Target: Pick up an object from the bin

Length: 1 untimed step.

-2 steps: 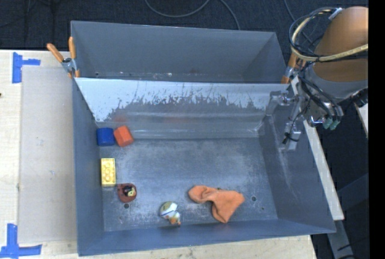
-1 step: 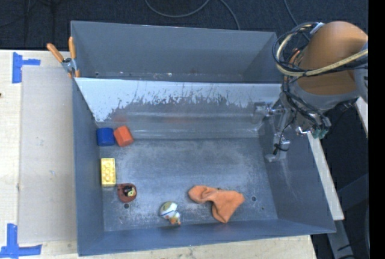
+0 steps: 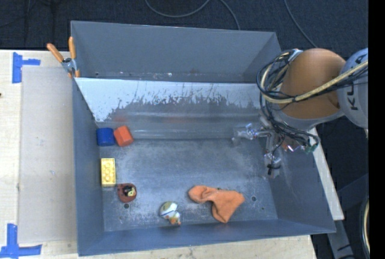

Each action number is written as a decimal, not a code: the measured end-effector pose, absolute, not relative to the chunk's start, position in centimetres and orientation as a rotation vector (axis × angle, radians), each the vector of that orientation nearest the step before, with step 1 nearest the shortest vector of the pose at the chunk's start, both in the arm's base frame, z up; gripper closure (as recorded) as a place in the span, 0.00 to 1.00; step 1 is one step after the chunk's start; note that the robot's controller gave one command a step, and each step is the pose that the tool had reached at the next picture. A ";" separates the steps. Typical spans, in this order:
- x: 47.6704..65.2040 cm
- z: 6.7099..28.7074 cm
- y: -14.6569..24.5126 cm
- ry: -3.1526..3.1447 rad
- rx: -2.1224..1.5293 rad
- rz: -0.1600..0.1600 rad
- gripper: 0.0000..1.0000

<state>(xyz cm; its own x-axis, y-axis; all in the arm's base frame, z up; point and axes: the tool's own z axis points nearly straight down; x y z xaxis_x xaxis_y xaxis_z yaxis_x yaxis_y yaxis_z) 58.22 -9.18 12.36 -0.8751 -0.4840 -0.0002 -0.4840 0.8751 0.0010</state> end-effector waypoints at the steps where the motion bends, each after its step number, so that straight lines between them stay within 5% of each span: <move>1: 55.6 9.5 -8.2 -3.002 0.931 0.001 0.00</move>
Offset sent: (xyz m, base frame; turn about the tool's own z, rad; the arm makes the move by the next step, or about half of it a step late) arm -0.0499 0.0566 -0.0463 -0.2533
